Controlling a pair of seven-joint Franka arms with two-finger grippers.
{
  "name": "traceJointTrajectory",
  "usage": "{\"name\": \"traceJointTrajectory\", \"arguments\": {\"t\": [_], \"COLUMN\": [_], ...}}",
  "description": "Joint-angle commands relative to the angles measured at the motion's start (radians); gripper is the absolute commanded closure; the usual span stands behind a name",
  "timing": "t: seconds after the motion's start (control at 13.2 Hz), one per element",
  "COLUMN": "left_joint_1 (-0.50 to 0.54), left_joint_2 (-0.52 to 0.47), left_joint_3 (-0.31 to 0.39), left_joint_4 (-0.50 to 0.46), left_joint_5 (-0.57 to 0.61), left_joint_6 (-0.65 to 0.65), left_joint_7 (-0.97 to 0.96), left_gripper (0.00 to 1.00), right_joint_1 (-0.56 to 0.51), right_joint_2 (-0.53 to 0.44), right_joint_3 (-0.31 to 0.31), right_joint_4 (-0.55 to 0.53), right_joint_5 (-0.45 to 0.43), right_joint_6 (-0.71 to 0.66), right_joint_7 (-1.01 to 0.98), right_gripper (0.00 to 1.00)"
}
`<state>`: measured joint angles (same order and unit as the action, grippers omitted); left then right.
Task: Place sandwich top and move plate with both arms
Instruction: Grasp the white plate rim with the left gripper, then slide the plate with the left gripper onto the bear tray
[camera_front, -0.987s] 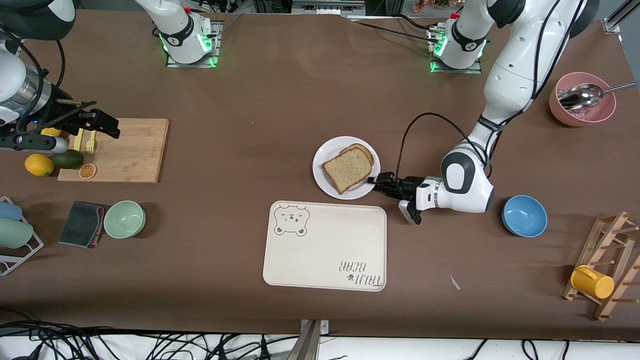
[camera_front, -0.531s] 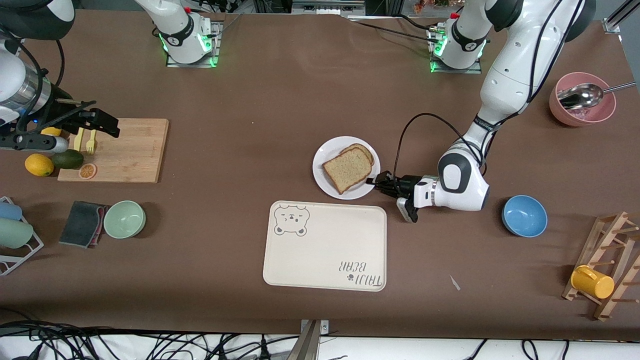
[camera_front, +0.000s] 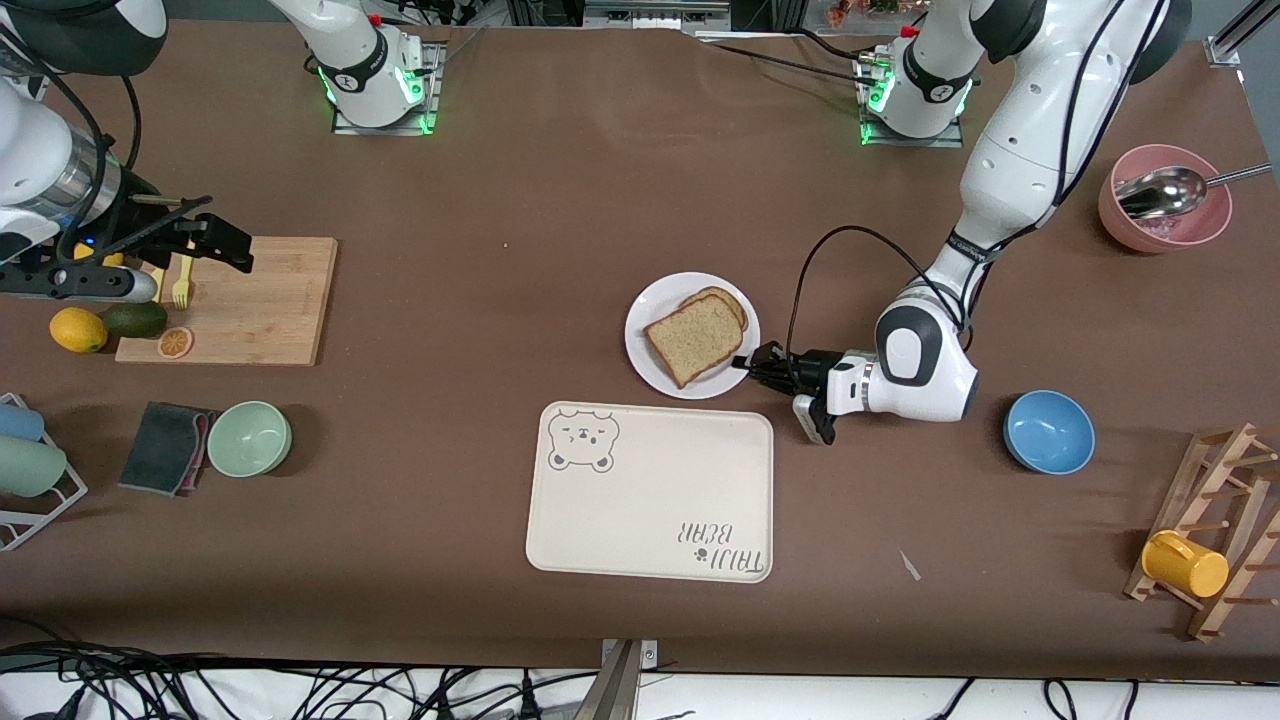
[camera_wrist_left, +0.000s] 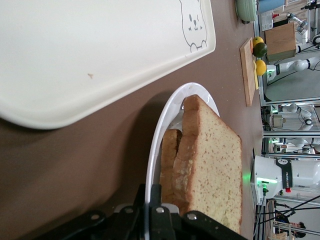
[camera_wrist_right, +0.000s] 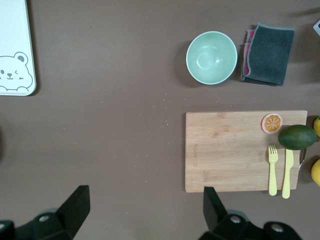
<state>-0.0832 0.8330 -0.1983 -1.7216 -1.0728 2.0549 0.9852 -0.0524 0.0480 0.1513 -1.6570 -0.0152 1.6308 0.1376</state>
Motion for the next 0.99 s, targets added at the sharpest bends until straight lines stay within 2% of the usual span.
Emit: {"name": "traceJointTrajectory", "arguments": {"t": [0.0,0.23,0.53,0.68,0.91], "left_joint_1": [0.0,0.014,0.02,0.011,0.002], "left_joint_2": [-0.02,-0.04,-0.094,-0.08,0.004], "left_joint_3": [0.0,-0.001,-0.001,0.0,0.0], "left_joint_4": [-0.016,-0.001,0.019,0.094,0.236], "left_joint_5": [-0.038,-0.039,-0.041,-0.044,-0.058], "left_joint_6": [-0.018,-0.083,-0.11,-0.108,-0.099], "left_joint_7": [0.014,-0.046,-0.16,-0.201,-0.27], "left_gripper": [1.0,1.0,1.0,1.0,1.0], "right_joint_1": [-0.004,-0.004,-0.004,-0.004,-0.004], "right_joint_2": [0.015,0.015,0.01,0.009,0.009], "right_joint_3": [0.004,0.004,0.004,0.004,0.005], "right_joint_4": [0.029,0.029,0.029,0.031,0.031], "right_joint_5": [-0.012,-0.014,-0.015,-0.015,-0.014], "right_joint_6": [-0.008,-0.005,-0.016,-0.016,-0.016], "right_joint_7": [-0.012,-0.009,-0.012,-0.012,-0.004], "right_gripper": [0.0,0.0,0.0,0.0,0.0]}}
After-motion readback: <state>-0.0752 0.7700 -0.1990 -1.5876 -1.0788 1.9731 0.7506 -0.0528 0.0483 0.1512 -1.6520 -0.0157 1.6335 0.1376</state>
